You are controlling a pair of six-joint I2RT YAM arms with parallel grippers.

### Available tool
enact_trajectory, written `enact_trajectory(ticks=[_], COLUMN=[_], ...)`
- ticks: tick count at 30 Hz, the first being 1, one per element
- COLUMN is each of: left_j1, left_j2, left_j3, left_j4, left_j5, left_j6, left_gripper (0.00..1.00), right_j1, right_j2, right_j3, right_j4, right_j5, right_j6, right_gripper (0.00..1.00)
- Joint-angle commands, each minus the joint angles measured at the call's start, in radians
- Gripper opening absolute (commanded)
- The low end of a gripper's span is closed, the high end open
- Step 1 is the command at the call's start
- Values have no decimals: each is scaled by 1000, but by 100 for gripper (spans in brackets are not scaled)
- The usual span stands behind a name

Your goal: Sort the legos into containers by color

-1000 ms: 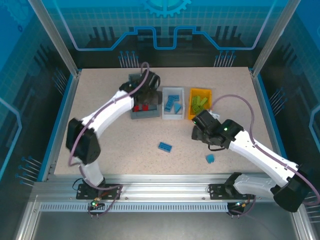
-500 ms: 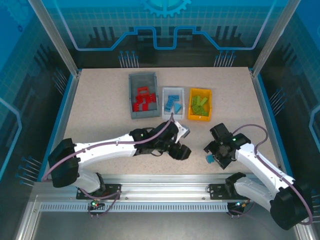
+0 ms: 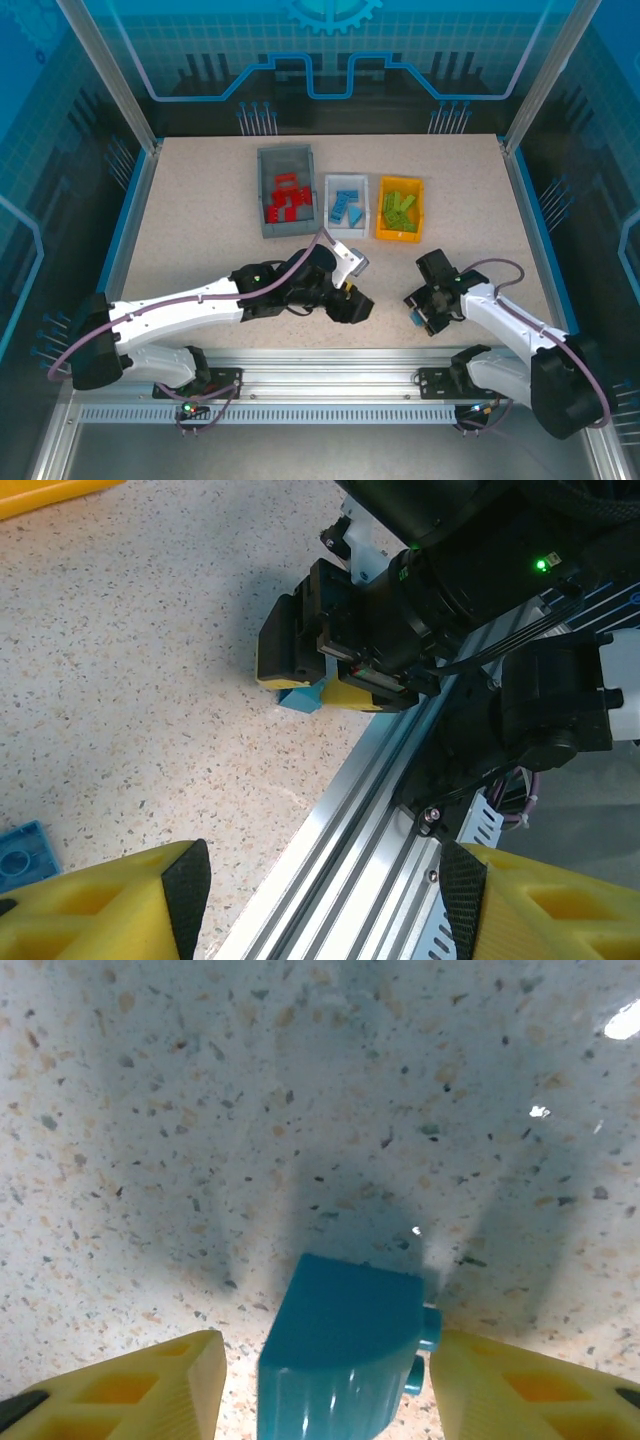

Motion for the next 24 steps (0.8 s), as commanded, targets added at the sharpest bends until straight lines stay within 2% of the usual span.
enact_trajectory(ticks=[1, 6, 10, 11, 14, 16, 18, 21, 24], left_j1=[1, 1, 10, 21, 73, 135, 201, 290, 338], left_j2=[-15, -37, -71, -83, -116, -129, -126, -102, -80], left_j3=[23, 38, 68, 79, 119, 143, 175, 214, 233], left_j4=[-12, -27, -94, -120, -196, -244, -277, -310, -314], left_j5=[-26, -70, -194, -227, -297, -320, -312, -291, -275], left_j6=[14, 3, -27, -42, -95, -135, -156, -175, -193], left_gripper=[65, 65, 65, 65, 65, 64, 64, 64, 64], right_j1=[-26, -29, -18, -1, 112, 219, 279, 295, 279], right_j2=[15, 28, 13, 6, 31, 105, 196, 348, 531], right_j3=[-38, -46, -1, 28, 201, 363, 498, 666, 862], right_j4=[31, 58, 58, 54, 21, -32, -38, -22, -50], right_j5=[-13, -22, 7, 28, 147, 250, 282, 270, 303], right_j6=[10, 3, -65, -98, -258, -367, -454, -563, -654], right_gripper=[52, 42, 26, 24, 24, 26, 26, 25, 25])
